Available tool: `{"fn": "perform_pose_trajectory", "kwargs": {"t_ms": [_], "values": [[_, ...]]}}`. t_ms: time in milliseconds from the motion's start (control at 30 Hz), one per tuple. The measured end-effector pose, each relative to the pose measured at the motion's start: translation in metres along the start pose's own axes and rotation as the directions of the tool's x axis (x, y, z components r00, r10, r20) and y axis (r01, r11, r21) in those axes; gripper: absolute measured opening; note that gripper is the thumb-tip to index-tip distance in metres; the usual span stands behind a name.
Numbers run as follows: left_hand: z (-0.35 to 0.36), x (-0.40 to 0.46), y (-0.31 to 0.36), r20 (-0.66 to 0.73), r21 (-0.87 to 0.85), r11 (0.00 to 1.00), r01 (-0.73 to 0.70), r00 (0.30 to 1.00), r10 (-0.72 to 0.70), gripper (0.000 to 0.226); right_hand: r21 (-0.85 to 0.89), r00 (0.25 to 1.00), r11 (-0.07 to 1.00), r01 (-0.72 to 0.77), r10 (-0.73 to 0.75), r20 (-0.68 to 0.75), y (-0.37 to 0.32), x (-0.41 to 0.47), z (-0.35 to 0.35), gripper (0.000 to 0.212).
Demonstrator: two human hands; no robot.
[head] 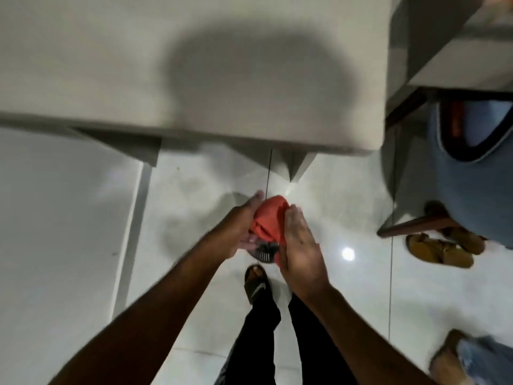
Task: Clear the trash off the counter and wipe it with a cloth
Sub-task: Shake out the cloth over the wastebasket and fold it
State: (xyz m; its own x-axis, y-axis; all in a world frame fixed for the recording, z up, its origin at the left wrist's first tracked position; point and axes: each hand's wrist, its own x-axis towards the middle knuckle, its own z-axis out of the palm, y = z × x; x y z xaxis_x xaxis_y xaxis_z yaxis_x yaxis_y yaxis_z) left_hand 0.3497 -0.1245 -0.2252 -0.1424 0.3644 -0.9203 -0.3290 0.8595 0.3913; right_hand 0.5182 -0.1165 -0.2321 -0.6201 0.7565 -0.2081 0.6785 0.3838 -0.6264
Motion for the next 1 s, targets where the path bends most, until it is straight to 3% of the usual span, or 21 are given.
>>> {"fn": "perform_pose_trajectory", "kwargs": {"t_ms": [100, 167, 200, 300, 400, 500, 633, 700, 767, 833, 933, 1000], "values": [[-0.005, -0.089, 0.053, 0.051, 0.171, 0.952, -0.253, 0.968, 0.248, 0.036, -0.016, 0.983, 0.998, 0.061, -0.063, -0.175, -0.065, -0.018, -0.061, 0.072], [-0.003, -0.153, 0.09, 0.111, 0.255, 0.87, -0.422, 0.907, 0.407, 0.01, 0.076, 0.962, 0.991, 0.114, -0.091, -0.257, -0.101, -0.036, -0.103, 0.067], [-0.001, -0.184, 0.108, 0.159, 0.297, 0.819, -0.49, 0.871, 0.464, 0.009, 0.164, 0.959, 0.977, 0.133, -0.085, -0.27, -0.113, -0.045, -0.123, 0.072], [0.007, -0.264, 0.16, 0.315, 0.452, 0.625, -0.637, 0.769, 0.556, 0.011, 0.363, 0.917, 0.901, 0.235, -0.082, -0.39, -0.132, -0.055, -0.173, 0.092], [0.018, -0.327, 0.213, 0.504, 0.554, 0.332, -0.764, 0.625, 0.596, 0.027, 0.546, 0.885, 0.804, 0.234, 0.056, -0.462, -0.14, -0.042, -0.234, 0.108], [0.038, -0.373, 0.264, 0.603, 0.585, 0.158, -0.796, 0.556, 0.571, 0.024, 0.66, 0.922, 0.717, 0.225, 0.063, -0.383, -0.143, -0.008, -0.297, 0.111], [0.101, -0.392, 0.34, 0.664, 0.61, -0.021, -0.792, 0.497, 0.559, 0.03, 0.675, 0.902, 0.684, 0.275, 0.059, -0.427, -0.119, 0.042, -0.387, 0.072], [0.115, -0.386, 0.355, 0.625, 0.696, -0.174, -0.696, 0.469, 0.624, 0.015, 0.674, 0.883, 0.68, 0.287, 0.084, -0.461, -0.112, 0.052, -0.395, 0.056], [0.12, -0.378, 0.358, 0.568, 0.798, -0.319, -0.511, 0.462, 0.681, 0.013, 0.666, 0.87, 0.685, 0.295, 0.097, -0.484, -0.112, 0.055, -0.39, 0.041], [0.124, -0.369, 0.365, 0.484, 0.867, -0.323, -0.378, 0.488, 0.726, 0.032, 0.667, 0.855, 0.675, 0.314, 0.104, -0.508, -0.114, 0.061, -0.389, 0.035], [0.173, -0.33, 0.411, 0.435, 0.877, -0.188, -0.441, 0.568, 0.699, 0.034, 0.687, 0.822, 0.68, 0.255, 0.221, -0.525, -0.066, 0.096, -0.419, 0.032], [0.207, -0.304, 0.444, 0.444, 0.849, -0.119, -0.515, 0.572, 0.689, 0.022, 0.683, 0.806, 0.707, 0.182, 0.291, -0.516, -0.026, 0.122, -0.44, 0.038]]}}
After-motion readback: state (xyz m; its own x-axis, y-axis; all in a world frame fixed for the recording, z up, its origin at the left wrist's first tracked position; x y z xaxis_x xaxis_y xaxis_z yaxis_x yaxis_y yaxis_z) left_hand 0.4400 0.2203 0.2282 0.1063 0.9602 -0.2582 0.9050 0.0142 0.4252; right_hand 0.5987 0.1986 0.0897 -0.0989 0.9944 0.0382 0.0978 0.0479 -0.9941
